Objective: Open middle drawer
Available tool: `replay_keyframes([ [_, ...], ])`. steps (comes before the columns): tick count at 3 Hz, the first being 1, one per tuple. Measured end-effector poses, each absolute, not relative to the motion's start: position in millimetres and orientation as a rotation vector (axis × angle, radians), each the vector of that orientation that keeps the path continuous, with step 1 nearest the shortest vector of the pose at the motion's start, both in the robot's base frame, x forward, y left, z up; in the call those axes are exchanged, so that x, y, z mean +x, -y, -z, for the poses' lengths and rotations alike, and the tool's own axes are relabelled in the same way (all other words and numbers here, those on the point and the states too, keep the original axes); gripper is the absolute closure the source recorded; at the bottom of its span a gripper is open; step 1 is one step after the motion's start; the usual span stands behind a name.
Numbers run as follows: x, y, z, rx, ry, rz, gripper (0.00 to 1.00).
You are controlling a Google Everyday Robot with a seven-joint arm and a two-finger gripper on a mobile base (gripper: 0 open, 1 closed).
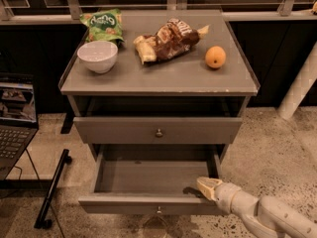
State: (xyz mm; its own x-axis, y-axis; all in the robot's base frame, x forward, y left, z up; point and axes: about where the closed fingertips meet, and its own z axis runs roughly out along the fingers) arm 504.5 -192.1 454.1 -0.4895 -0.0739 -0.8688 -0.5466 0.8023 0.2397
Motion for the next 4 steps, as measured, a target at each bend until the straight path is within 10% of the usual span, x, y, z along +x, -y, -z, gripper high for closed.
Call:
replay_keyframes([
  [2,504.5,192.0,-454.2,-0.461,-2.024,-0.618,0.10],
  [4,504.5,192.0,-454.2,-0.461,-2.024,-0.618,0.00],
])
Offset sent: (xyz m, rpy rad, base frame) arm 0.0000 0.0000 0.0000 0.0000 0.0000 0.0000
